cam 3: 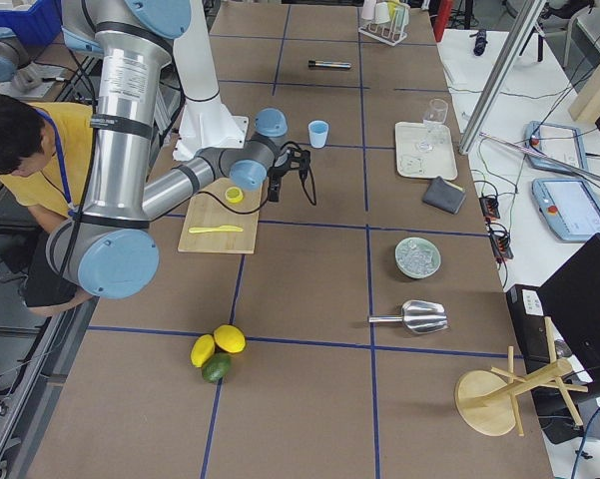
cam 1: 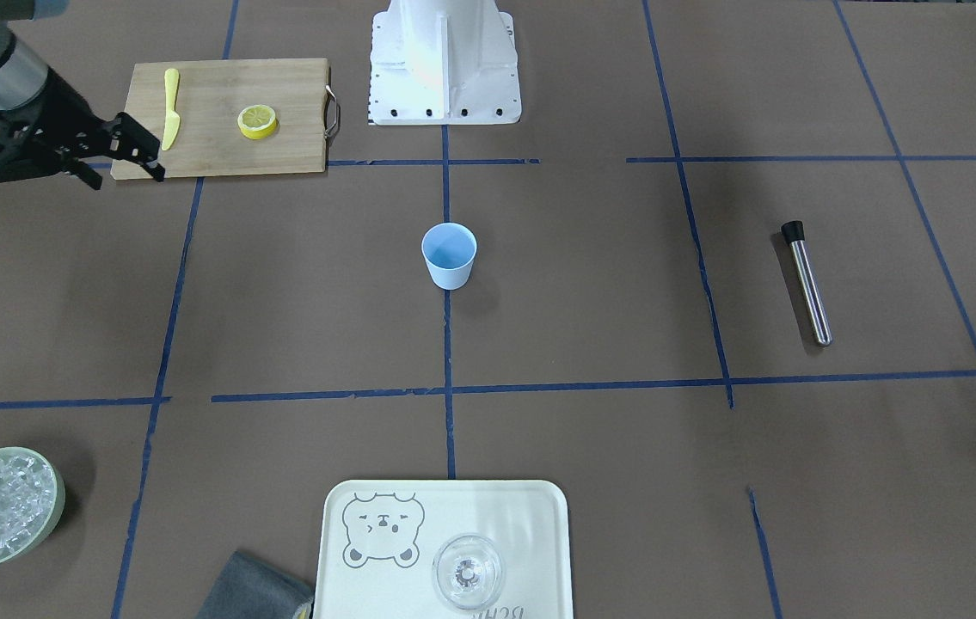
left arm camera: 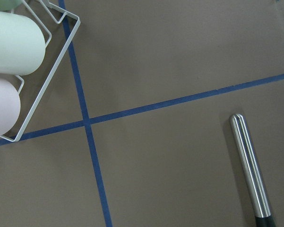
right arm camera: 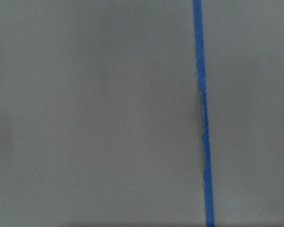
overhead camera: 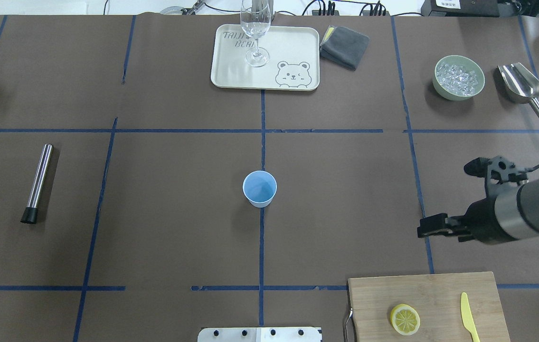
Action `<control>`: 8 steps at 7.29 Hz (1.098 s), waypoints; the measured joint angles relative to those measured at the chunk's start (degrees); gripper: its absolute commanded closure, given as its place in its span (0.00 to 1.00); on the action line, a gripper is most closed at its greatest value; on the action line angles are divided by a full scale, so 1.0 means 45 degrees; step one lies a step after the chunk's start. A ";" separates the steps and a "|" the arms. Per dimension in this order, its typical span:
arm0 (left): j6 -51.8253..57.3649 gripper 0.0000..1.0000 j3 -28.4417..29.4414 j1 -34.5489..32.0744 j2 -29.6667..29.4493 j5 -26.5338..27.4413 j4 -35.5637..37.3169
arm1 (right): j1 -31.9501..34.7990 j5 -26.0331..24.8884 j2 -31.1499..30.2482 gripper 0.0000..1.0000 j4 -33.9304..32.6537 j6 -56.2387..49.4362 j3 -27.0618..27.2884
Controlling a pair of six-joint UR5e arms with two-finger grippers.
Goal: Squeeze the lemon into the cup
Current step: 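Lower the right gripper over the yellow lemon slice on the board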
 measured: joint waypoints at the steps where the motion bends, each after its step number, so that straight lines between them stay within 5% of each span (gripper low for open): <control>1: -0.0015 0.00 0.0006 0.0039 0.0003 -0.0151 -0.0151 | -0.1675 -0.1502 -0.0001 0.00 -0.0002 0.1216 0.0287; 4: -0.0030 0.00 -0.0080 0.0054 0.0018 -0.0267 -0.0278 | -0.5028 -0.4268 -0.0287 0.00 -0.0110 0.3136 0.0414; 8: -0.0064 0.00 -0.0129 0.0039 0.0019 -0.0329 -0.0606 | -0.6196 -0.5265 -0.0473 0.01 -0.0721 0.3709 0.0123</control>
